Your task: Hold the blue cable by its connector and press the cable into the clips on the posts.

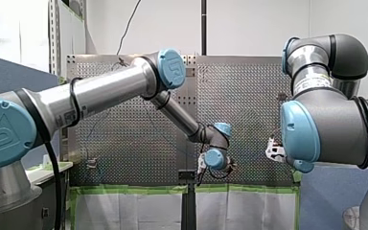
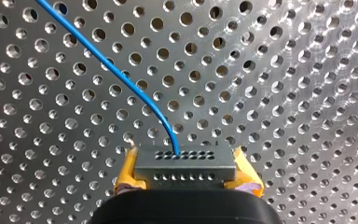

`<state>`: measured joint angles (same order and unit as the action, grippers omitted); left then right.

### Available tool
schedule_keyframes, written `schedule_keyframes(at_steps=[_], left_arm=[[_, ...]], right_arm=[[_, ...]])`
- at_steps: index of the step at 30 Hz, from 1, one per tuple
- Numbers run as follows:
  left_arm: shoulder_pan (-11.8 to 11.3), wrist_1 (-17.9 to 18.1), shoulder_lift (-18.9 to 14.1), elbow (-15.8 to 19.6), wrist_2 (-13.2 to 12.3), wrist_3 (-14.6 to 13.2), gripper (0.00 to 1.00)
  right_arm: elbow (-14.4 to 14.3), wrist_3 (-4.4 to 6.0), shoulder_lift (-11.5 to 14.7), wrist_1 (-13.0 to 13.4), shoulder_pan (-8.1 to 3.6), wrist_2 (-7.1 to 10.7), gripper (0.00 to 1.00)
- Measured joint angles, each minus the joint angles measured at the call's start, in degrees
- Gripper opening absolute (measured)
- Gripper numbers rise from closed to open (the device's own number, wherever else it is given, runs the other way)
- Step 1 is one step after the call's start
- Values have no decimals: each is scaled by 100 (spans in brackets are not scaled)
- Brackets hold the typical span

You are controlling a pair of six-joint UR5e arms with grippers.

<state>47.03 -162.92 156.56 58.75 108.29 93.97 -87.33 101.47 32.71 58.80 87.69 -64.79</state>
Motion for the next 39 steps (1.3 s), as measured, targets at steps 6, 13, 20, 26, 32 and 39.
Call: schedule_keyframes(at_steps=[6, 13, 20, 26, 32, 39], left_arm=[[230, 248, -265, 273, 166, 36, 100], [566, 591, -609, 617, 502, 356, 100], [647, 899, -972, 980, 865, 624, 100], [613, 714, -1289, 1296, 1180, 761, 100], [552, 548, -1609, 1616, 1358, 1043, 100], [526, 382, -1959, 1966, 1494, 1236, 100]], right_arm=[[4, 3, -1, 8, 1, -1, 0], [5, 11, -2, -5, 20, -9, 0], [6, 7, -4, -65, 24, -13, 0], [6, -1, -5, -85, 51, -36, 0], [7, -28, -5, -88, 76, -38, 0], [7, -95, -4, -151, 127, -24, 0]])
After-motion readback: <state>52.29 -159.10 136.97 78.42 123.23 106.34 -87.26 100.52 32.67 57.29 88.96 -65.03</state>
